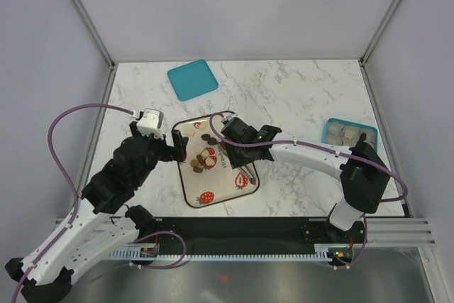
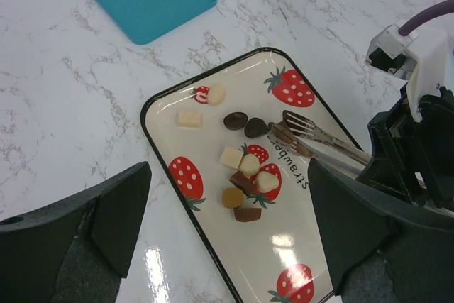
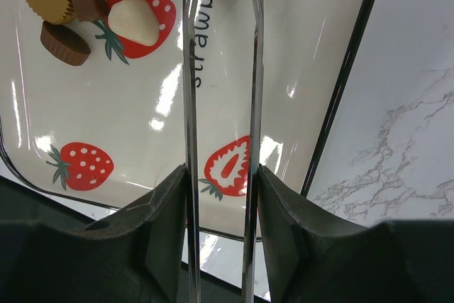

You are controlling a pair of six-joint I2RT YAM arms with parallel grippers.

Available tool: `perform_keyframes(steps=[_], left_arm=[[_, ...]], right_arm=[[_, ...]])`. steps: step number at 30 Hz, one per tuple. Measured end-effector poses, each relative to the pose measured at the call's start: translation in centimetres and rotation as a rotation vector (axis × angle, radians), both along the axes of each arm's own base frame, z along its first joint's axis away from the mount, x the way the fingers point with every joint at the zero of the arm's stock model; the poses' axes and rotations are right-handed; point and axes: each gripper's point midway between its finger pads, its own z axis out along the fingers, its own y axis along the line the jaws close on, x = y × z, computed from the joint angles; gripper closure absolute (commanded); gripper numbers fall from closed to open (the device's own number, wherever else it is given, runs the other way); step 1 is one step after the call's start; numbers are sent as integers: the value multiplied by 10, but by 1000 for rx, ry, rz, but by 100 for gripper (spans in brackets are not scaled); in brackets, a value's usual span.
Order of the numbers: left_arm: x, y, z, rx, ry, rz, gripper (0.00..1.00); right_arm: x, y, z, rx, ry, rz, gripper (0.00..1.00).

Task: Pack the chocolate

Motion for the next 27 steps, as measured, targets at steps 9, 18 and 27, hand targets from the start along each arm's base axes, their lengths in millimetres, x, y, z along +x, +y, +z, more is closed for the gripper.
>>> perform_keyframes(steps=[9, 18, 27], left_arm=[[0, 0, 0, 1, -1, 3, 0], [0, 1, 0, 1, 0, 4, 0], [0, 1, 0, 1, -1, 4, 0]], right_arm=[[-8, -1, -1, -24, 9, 14, 53], [-8, -7, -2, -50, 8, 0, 63], [-9, -26, 14, -71, -12, -71, 67]])
